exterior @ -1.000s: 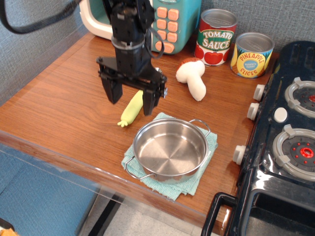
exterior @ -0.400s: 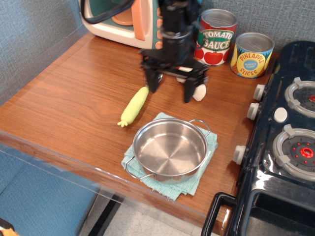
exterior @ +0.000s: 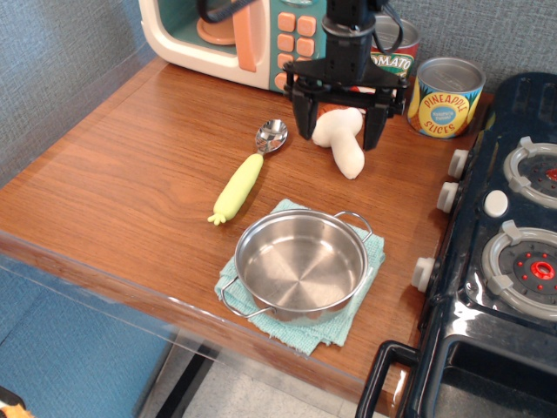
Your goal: Move the mushroom to the left of the pot
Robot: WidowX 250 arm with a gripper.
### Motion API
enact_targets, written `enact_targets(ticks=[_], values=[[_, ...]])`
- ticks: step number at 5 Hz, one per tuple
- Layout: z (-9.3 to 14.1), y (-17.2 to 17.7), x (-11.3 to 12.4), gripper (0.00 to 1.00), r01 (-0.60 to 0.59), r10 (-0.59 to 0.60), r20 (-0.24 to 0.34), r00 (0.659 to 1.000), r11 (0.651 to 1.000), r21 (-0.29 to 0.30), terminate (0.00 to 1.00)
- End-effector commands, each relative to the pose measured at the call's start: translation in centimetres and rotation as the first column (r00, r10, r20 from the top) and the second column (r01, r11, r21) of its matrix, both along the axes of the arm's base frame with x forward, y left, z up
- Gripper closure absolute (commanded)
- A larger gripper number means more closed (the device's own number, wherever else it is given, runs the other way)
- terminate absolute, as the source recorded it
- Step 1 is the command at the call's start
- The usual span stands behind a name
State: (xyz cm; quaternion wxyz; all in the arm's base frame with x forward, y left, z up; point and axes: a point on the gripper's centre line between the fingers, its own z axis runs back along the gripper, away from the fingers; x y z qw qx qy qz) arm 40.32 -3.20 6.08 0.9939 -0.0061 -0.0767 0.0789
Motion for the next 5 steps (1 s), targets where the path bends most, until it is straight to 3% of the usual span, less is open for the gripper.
enact_targets(ticks=[1, 2, 3, 5], values=[[-0.8, -0.1, 2.2, 0.0, -0.082, 0.081, 0.025, 0.996, 0.996, 0.04, 0.0], [-2.3, -0.3, 1.9, 0.0, -0.119, 0.119, 0.002, 0.993, 0.991, 0.054, 0.0], [-2.5, -0.4, 1.6, 1.0, -0.124, 0.124, 0.002, 0.992, 0.99, 0.064, 0.0], [2.0, -0.1, 0.6, 1.0, -0.075, 0.074, 0.076, 0.994, 0.997, 0.015, 0.0]])
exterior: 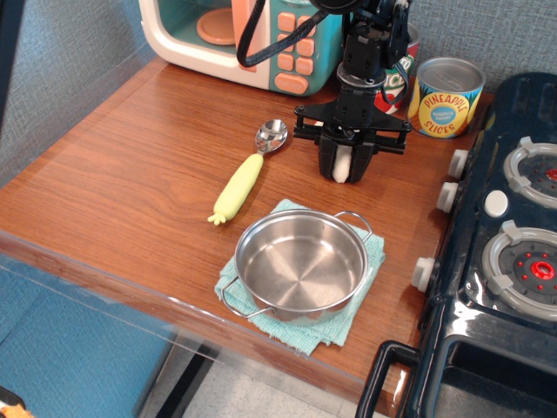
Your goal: Move the mushroom to the left of the pot
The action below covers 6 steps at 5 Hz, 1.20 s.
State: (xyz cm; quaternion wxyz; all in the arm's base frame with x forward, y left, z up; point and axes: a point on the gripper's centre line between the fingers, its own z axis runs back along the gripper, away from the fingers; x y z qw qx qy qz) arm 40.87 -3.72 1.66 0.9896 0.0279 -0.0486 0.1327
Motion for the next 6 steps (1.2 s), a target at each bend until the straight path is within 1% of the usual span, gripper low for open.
enact_targets(ticks=[1, 2, 3, 4, 5, 6], values=[[8.1, 2.2, -1.7, 1.0, 0.056, -0.052, 0.16, 0.986, 0.998, -0.022, 0.0], [7.7, 5.0, -1.9, 1.0, 0.116, -0.114, 0.153, 0.982, 0.993, -0.005, 0.0], [7.2, 9.9, -3.1, 1.0, 0.157, -0.158, 0.106, 0.982, 0.988, 0.013, 0.0], [7.2, 14.2, -6.3, 1.0, 0.2, -0.2, 0.061, 0.978, 0.98, -0.001, 0.0], [7.0, 16.0, -9.0, 1.0, 0.22, -0.218, 0.037, 0.975, 0.975, -0.036, 0.0], [6.0, 17.3, -11.7, 1.0, 0.229, -0.229, 0.009, 0.973, 0.97, -0.074, 0.0]])
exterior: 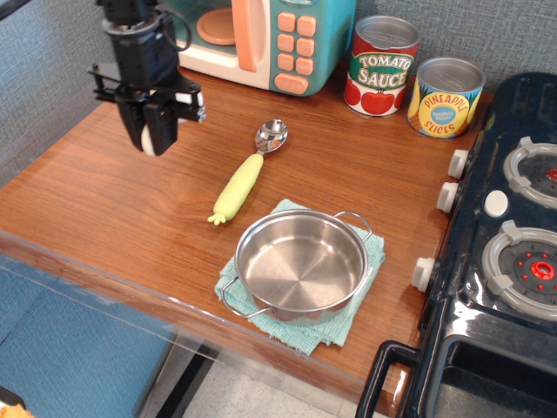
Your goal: Move the mushroom to the left of the pot
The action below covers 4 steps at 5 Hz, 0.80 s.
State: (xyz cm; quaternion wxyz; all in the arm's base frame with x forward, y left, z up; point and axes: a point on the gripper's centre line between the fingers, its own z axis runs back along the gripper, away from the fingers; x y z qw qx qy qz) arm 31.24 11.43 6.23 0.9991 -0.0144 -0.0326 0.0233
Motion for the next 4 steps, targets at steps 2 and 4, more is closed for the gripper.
enact_targets(ticks=[2, 4], values=[[0.8, 1.7, -5.7, 1.0, 0.096, -0.096, -0.002, 0.995, 0.992, 0.081, 0.0], [-0.9, 0.6, -6.3, 0.0, 0.193, -0.189, -0.046, 0.981, 0.975, 0.106, 0.0]])
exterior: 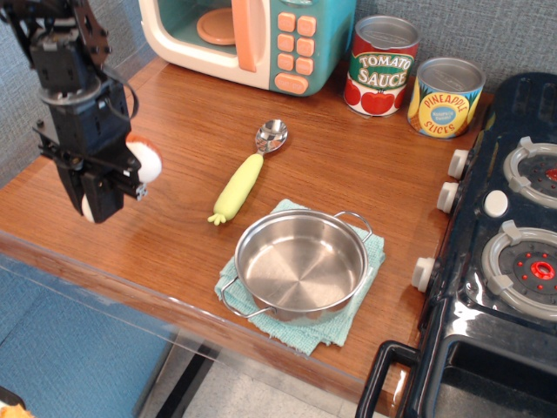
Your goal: Move the mushroom to the left of the pot
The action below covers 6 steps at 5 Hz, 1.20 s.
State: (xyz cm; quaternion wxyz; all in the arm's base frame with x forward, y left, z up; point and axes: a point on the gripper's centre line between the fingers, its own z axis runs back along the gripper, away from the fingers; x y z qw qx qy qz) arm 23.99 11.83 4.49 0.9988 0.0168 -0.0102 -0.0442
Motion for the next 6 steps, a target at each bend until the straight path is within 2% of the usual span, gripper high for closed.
enact_targets(ticks=[1, 3, 4, 5, 6], values=[[0.8, 0.0, 1.1, 0.0, 0.085, -0.086, 0.005, 0.996, 0.996, 0.039, 0.0], [2.0, -0.6, 0.6, 0.0, 0.125, -0.127, 0.039, 0.991, 0.991, 0.037, 0.0], [2.2, -0.8, 0.4, 0.0, 0.116, -0.118, 0.024, 0.993, 0.991, 0.067, 0.0], [2.2, -0.8, 0.4, 0.0, 0.116, -0.118, 0.024, 0.993, 0.991, 0.067, 0.0], [2.2, -0.8, 0.4, 0.0, 0.116, -0.118, 0.024, 0.993, 0.991, 0.067, 1.0]])
